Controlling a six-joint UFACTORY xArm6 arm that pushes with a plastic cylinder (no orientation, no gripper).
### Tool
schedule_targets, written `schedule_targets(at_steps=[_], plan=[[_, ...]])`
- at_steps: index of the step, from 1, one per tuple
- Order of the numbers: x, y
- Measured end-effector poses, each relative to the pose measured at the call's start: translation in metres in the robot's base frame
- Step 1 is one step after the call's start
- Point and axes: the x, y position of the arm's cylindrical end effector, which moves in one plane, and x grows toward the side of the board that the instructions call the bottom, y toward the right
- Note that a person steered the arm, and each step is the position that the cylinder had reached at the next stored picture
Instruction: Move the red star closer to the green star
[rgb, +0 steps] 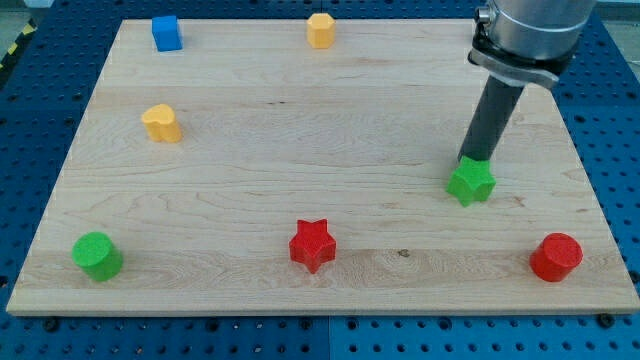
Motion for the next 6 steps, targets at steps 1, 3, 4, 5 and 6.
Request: schedule_targets(at_steps=[1,3,4,5,6], plan=[[0.021,-0.004],[0.04,-0.006],[0.008,-0.03],[-0.007,-0.088],[-0.007,-0.163]])
